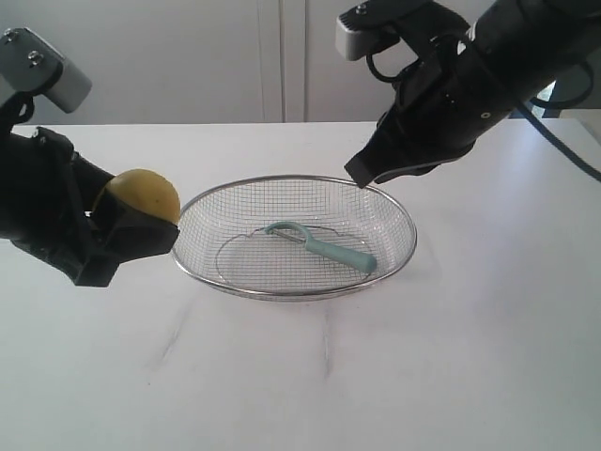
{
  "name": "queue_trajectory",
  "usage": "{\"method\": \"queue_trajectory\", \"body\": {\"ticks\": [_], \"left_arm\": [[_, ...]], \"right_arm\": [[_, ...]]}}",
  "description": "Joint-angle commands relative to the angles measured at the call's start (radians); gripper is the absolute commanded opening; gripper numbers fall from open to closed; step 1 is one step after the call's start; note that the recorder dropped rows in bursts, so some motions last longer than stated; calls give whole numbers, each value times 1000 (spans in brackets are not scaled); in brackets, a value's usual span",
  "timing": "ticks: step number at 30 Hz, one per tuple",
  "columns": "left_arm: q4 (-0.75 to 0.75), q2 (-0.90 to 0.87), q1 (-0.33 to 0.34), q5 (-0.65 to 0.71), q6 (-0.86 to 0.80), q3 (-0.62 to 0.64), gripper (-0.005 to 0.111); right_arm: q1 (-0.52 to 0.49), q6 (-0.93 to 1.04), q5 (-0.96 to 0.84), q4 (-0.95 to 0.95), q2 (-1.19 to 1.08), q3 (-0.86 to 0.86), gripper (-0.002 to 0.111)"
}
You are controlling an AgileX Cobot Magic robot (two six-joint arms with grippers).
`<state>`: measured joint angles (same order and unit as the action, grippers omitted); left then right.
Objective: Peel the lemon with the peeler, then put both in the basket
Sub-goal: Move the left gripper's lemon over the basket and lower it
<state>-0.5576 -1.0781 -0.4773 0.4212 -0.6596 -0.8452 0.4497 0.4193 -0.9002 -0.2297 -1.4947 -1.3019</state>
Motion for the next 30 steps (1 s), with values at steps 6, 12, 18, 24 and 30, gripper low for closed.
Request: {"method": "queue_trajectory", "body": {"ticks": [6,12,18,24,30], "left_arm": [[-25,-32,-4,-57,5,-6,0],[-25,-162,-4,-105,5,-73,0],[-6,-381,-4,-3,5,-302,0],[-6,-572,-4,-61,10,-422,0],[-8,-709,-4,-175,9,-423,0]], "right_arm": [[1,-6,6,0,9,-2,0],[1,-6,6,0,9,-2,0],[1,-6,6,0,9,-2,0],[1,-6,9,0,9,-2,0],[1,-6,9,0,9,-2,0]]}}
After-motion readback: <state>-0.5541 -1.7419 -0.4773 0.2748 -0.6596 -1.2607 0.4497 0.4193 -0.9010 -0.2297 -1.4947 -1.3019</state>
